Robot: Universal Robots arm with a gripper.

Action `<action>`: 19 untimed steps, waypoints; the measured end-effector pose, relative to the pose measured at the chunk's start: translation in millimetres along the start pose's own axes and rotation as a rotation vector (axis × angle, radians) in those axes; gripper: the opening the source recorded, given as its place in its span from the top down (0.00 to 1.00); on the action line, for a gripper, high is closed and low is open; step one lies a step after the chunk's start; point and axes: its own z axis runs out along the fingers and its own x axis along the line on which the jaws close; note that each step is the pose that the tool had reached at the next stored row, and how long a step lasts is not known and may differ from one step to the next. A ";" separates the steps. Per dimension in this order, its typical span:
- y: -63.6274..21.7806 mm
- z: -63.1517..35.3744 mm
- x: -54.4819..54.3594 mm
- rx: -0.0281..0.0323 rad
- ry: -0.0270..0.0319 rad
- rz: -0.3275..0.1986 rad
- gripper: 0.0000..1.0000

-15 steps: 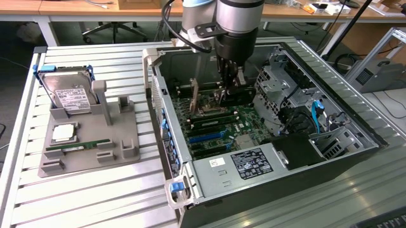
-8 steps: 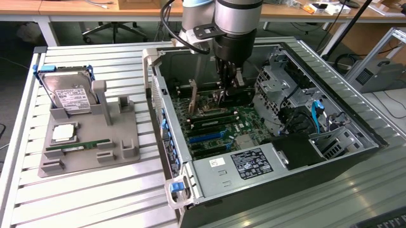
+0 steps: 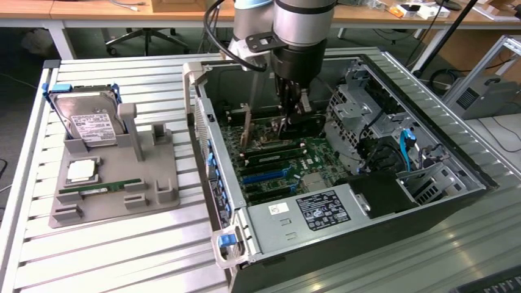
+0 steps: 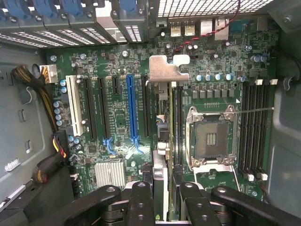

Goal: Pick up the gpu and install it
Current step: 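Insert the gpu into the slot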

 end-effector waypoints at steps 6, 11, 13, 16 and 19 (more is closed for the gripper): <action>2.4 0.8 0.2 0.0000 0.0000 0.000 0.73; 3.9 1.6 0.2 0.0000 0.0001 0.000 0.73; 4.2 2.1 0.3 0.0000 0.0001 0.000 0.73; 4.6 2.5 0.3 0.0000 0.0001 0.000 0.73; 5.8 3.1 0.5 0.0001 0.0000 0.000 0.73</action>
